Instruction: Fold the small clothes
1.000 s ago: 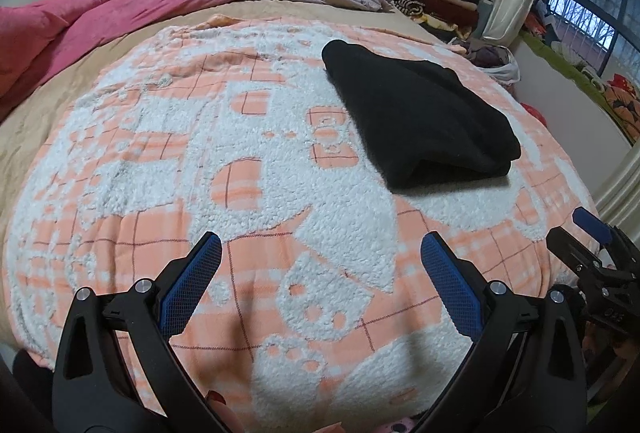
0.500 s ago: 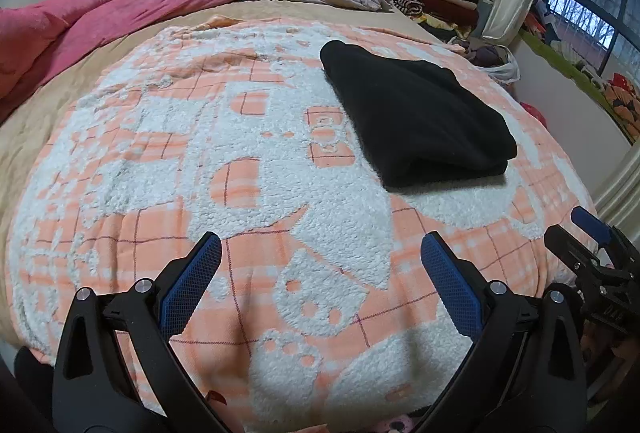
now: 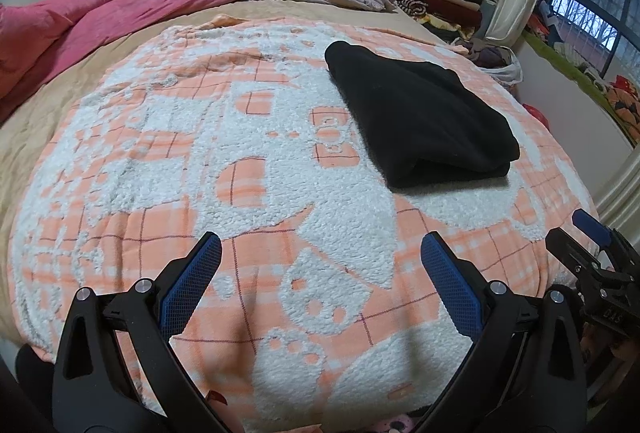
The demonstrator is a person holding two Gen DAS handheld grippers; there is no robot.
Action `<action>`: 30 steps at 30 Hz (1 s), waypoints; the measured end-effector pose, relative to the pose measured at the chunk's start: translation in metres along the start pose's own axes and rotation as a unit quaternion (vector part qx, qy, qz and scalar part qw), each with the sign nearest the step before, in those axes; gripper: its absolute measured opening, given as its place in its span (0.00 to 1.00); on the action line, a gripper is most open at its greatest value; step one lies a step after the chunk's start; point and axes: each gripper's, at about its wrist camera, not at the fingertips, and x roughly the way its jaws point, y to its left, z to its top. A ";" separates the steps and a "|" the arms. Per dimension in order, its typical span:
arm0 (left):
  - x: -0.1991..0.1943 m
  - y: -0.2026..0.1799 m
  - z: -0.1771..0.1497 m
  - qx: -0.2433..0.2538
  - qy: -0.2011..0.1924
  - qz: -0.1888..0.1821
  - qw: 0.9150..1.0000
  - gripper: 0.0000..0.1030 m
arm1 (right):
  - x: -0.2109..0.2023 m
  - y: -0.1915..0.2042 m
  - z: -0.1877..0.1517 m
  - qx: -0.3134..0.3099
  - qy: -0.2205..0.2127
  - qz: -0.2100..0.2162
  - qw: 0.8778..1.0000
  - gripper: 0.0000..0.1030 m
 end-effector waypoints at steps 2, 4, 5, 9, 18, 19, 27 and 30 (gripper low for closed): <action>0.000 0.000 0.000 0.000 0.001 0.001 1.000 0.91 | 0.000 0.000 0.000 0.000 0.001 0.000 1.000 0.96; 0.000 0.000 0.000 0.000 0.000 0.000 1.000 0.91 | 0.000 0.000 0.000 -0.001 0.000 -0.001 1.000 0.96; 0.000 0.000 0.000 0.000 0.001 0.000 1.000 0.91 | 0.000 0.000 0.000 -0.001 0.000 0.000 1.000 0.96; -0.001 0.000 0.000 0.000 0.002 -0.001 1.000 0.91 | 0.000 0.001 0.000 -0.001 0.000 -0.001 1.000 0.96; -0.002 0.000 0.000 0.001 0.002 0.000 1.000 0.91 | 0.000 0.001 0.000 -0.001 0.000 0.000 1.000 0.96; -0.002 0.000 0.001 0.002 0.002 0.000 1.000 0.91 | 0.000 0.001 0.000 -0.001 0.000 -0.001 1.000 0.96; -0.003 0.000 0.001 0.003 0.003 0.002 1.000 0.91 | 0.000 0.001 0.000 -0.001 -0.001 -0.001 1.000 0.96; -0.003 0.000 0.001 0.002 0.003 0.002 1.000 0.91 | -0.001 0.001 0.001 0.000 0.000 -0.001 1.000 0.96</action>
